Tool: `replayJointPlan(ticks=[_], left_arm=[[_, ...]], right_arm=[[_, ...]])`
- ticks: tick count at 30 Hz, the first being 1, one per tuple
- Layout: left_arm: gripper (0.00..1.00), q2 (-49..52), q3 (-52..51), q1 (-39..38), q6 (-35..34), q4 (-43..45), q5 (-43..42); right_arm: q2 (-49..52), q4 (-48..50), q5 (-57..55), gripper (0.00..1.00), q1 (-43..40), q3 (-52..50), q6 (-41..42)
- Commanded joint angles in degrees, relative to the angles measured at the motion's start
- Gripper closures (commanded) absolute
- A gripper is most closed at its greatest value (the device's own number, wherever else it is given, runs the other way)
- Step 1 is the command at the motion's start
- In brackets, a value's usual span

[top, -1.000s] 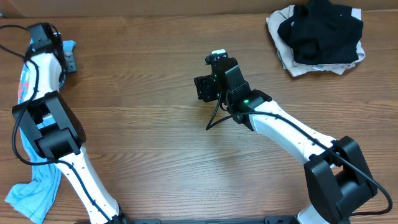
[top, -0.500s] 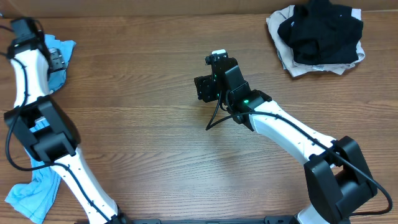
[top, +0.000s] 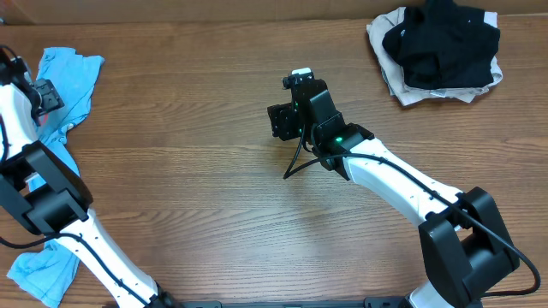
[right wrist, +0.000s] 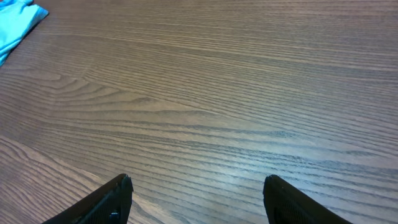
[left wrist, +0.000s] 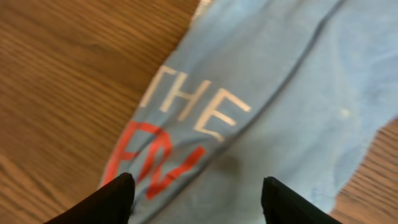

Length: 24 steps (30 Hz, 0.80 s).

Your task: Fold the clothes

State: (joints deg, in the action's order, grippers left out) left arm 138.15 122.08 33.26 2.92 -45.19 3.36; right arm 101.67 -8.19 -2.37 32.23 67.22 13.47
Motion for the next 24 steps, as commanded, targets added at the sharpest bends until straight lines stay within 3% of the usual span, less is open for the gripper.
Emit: replayJointPlan(ticks=[1,12,24], left_arm=[[0.33,0.26,-0.57,-0.7,0.5,0.5,-2.01],[0.3,3.13,-2.1,-0.59,0.5,1.55,-1.9],[0.75,3.3,-2.1,-0.76,0.48,3.02,-1.92]], right_arm=[[0.26,0.44,-0.59,0.29,-0.11,1.22,0.07],[0.26,0.39,-0.59,0.29,-0.11,1.22,0.07],[0.26,0.42,-0.59,0.28,-0.11,1.22,0.07]])
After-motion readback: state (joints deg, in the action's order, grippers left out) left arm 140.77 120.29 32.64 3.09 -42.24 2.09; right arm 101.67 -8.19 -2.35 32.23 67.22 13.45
